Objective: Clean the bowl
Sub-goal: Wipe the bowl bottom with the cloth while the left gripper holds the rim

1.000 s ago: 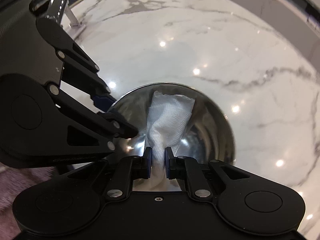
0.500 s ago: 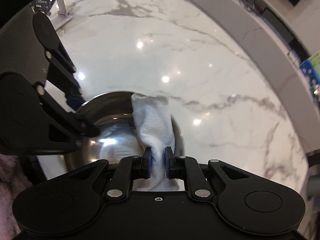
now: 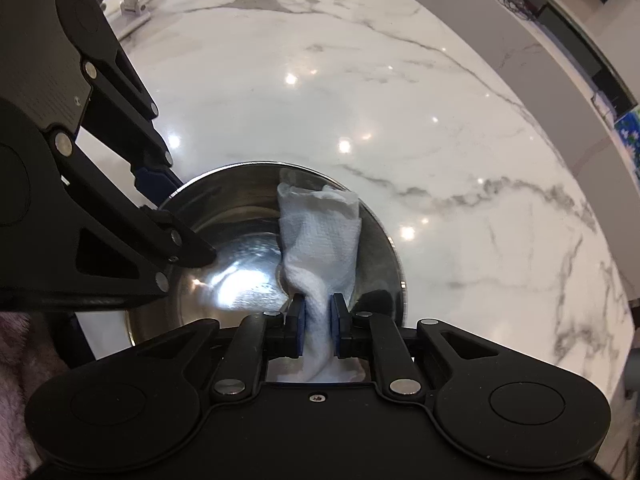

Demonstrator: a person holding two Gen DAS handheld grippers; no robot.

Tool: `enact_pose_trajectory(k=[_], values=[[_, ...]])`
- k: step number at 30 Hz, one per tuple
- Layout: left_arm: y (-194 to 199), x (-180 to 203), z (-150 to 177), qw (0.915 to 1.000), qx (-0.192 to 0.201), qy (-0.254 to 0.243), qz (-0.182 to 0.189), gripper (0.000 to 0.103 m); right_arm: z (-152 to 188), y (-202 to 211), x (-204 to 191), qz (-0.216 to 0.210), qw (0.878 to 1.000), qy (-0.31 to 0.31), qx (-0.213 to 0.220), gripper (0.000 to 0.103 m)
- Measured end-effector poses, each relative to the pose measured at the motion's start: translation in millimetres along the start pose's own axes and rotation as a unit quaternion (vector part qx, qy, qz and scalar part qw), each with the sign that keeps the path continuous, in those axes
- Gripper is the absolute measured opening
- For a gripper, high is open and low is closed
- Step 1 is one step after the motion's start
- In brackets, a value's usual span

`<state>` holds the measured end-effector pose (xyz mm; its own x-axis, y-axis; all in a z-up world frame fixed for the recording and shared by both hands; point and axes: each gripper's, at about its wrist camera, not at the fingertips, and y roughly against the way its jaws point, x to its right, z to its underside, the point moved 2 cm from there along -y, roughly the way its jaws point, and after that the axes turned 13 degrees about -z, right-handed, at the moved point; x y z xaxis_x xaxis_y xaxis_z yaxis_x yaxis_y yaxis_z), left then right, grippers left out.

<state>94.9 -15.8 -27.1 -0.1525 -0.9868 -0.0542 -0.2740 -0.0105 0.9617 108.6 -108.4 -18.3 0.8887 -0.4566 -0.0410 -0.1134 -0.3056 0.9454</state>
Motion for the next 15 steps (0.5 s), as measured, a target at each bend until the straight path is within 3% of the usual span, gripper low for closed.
enact_pose_trajectory(k=[7, 15], values=[[-0.6, 1.7, -1.2, 1.0000, -0.002, -0.002, -0.002, 0.017, 1.4, 0.2, 3.9, -0.050, 0.998, -0.020, 0.030, 0.011], [-2.2, 2.3, -2.5, 1.0000, -0.002, -0.001, 0.000, 0.017, 0.4, -1.0, 1.1, -0.053, 0.998, -0.015, 0.027, 0.011]])
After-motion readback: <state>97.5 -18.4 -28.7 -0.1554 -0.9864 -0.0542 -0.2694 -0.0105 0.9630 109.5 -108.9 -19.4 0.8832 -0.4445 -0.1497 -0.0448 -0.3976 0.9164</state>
